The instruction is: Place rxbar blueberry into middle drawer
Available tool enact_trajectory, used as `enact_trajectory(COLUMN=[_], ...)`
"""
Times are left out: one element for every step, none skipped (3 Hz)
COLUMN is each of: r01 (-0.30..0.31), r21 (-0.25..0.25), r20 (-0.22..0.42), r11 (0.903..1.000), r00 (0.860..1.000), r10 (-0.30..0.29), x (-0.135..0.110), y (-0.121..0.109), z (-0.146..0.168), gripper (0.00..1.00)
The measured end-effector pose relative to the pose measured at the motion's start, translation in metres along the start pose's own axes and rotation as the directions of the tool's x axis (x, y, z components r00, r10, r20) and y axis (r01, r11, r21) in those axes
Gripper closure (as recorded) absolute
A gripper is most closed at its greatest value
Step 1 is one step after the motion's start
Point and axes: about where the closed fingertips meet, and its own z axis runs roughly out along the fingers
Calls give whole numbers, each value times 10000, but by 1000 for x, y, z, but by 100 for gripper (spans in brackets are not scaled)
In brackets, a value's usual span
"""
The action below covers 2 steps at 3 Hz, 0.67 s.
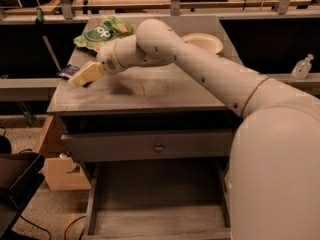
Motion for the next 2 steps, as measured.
enact_trajectory(r01=[-461, -474], r21=[80, 161], r20=[-138, -388], r11=[9989, 9987], r00=[9988, 9981], r10=[462, 480], x=[15, 22], y=[0, 4], z=[25, 36], gripper=[2, 25])
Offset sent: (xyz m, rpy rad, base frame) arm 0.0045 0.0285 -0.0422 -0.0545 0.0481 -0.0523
